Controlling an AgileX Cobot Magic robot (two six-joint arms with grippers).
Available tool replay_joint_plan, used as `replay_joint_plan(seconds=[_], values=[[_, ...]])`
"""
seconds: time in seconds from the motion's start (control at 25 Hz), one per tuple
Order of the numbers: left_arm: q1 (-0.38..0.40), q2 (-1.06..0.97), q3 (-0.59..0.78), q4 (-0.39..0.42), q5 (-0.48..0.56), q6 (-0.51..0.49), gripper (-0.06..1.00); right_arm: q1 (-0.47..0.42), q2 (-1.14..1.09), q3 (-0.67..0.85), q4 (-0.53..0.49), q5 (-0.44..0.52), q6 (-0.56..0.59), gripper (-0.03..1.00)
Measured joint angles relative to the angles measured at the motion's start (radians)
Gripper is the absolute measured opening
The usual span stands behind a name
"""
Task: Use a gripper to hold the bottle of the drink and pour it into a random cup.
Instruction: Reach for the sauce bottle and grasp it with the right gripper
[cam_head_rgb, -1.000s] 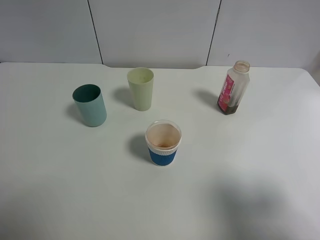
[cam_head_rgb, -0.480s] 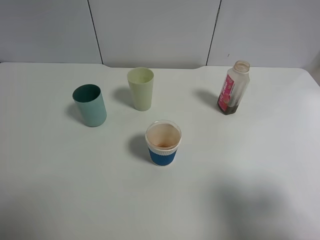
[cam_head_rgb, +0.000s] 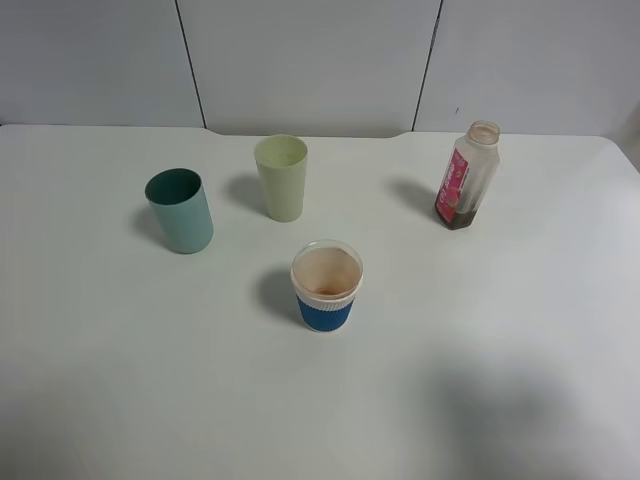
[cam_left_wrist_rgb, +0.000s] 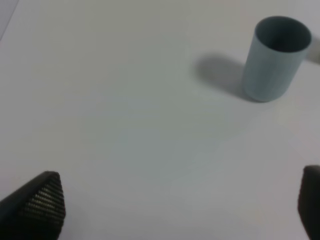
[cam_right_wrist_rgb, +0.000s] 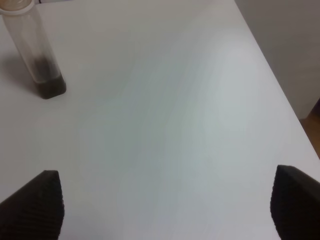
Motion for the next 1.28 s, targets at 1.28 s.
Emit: replay_joint_plan(seconds=[1.28], values=[[0.0,0.0,0.0,0.0,0.0,0.0,0.93,0.019,0.745,-0.288,0.067,-0.124,-0.006,0.81]])
